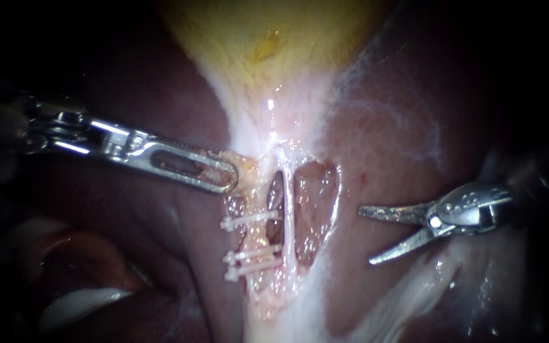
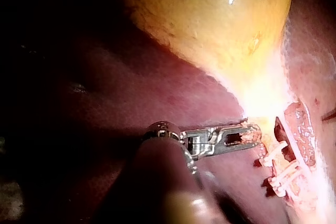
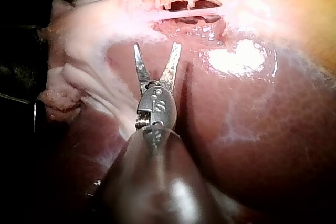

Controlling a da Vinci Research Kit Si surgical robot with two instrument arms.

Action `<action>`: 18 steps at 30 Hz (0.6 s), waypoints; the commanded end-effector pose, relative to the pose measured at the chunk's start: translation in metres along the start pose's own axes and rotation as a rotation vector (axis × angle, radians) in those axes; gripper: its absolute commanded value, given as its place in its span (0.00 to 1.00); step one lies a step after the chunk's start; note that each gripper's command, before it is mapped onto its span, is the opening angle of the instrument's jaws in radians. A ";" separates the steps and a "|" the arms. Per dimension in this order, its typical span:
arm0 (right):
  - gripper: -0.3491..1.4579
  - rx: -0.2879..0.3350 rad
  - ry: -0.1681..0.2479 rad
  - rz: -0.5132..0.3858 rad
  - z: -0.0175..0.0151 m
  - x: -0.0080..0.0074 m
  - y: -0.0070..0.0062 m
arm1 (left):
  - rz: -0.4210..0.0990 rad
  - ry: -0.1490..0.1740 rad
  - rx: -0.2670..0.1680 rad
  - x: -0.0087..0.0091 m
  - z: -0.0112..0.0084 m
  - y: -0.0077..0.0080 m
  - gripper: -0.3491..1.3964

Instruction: Go to the cutting position left tube

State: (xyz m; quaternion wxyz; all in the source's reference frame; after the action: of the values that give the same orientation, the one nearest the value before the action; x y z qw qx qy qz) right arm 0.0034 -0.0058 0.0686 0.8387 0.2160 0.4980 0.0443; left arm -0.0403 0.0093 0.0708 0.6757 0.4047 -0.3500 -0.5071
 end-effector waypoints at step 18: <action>0.97 0.000 0.000 0.000 0.0000 0.0000 0.0000 | -0.014 -0.021 -0.009 -0.0007 -0.0065 -0.0026 0.00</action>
State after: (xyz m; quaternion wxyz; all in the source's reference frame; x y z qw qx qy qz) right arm 0.0034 -0.0058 0.0686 0.8386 0.2162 0.4980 0.0441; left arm -0.0356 0.0109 0.0652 0.6700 0.3983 -0.3519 -0.5183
